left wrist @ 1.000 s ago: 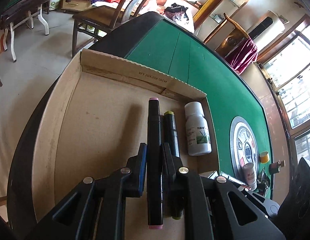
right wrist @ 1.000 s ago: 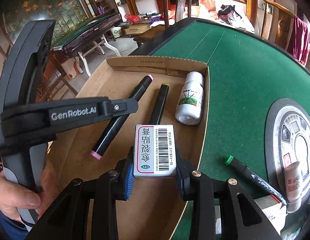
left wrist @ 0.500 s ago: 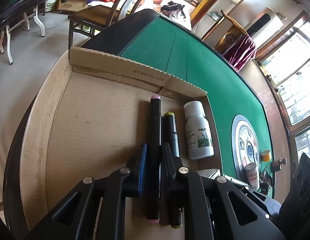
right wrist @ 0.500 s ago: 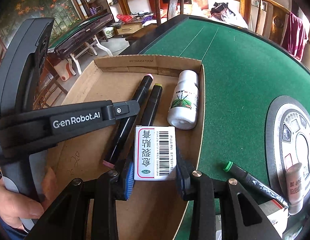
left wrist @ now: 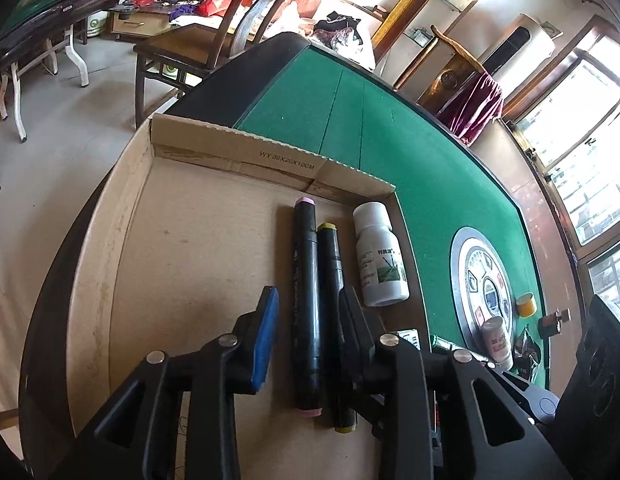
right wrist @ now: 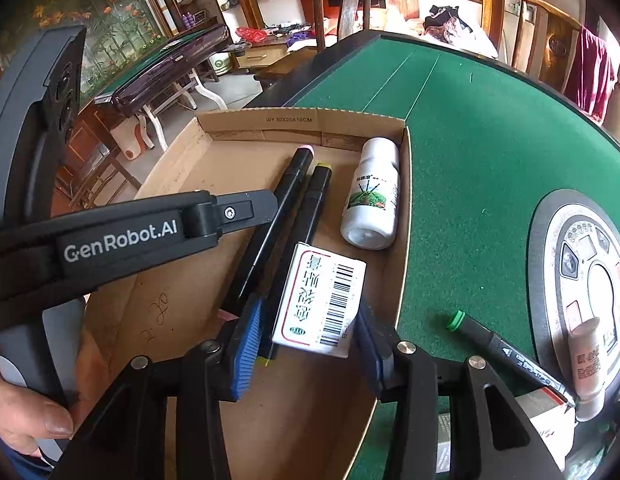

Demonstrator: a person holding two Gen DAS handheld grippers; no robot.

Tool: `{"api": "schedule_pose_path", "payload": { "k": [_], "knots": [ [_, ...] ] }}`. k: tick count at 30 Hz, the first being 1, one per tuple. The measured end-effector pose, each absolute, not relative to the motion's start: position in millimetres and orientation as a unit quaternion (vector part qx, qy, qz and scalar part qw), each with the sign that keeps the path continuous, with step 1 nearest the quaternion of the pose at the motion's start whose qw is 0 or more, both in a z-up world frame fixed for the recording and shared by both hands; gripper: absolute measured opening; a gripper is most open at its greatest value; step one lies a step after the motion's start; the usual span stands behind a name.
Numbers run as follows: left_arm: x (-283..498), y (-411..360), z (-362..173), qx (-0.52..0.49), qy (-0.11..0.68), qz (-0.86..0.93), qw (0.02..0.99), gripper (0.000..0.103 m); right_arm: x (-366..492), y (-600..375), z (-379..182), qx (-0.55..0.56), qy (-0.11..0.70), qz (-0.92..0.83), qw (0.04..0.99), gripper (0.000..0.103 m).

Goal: Organize objects
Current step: 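Lower marker and box into the tray and open both tools, then withdraw both tools from the tray back toward the scattered items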

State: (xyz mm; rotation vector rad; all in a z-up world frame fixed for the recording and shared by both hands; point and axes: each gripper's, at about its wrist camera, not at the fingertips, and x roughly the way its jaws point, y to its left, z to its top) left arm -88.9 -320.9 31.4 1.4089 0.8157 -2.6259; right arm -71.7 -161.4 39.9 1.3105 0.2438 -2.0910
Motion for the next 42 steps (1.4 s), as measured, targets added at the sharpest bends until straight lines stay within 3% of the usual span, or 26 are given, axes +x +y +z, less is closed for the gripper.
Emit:
{"api": "schedule_pose_path", "payload": {
  "k": [8,17,25,31,42],
  "knots": [
    [-67.7,-314.5,42.9,0.442,0.266,-0.857,0.018,0.035,-58.7,-148.3,56.6,0.487,0.083,-0.804,0.329,0.055],
    [-49.7,-294.7,55.1,0.429,0.242,-0.870,0.016,0.047,-32.0,-123.6,74.0,0.475,0.053,-0.804,0.353,0.063],
    [-23.1,-273.6,67.7,0.409,0.231,-0.883,0.011,0.067,-14.7,-93.9,77.9,0.473,0.036,-0.801,0.366,0.064],
    [3.3,-236.2,88.6,0.383,0.204,-0.900,-0.034,0.082,6.4,-38.8,89.0,0.434,0.021,-0.822,0.368,0.074],
    [58.2,-143.8,69.8,0.353,0.132,-0.921,-0.096,0.083,21.5,104.5,78.0,0.368,-0.048,-0.877,0.306,0.084]
  ]
}}
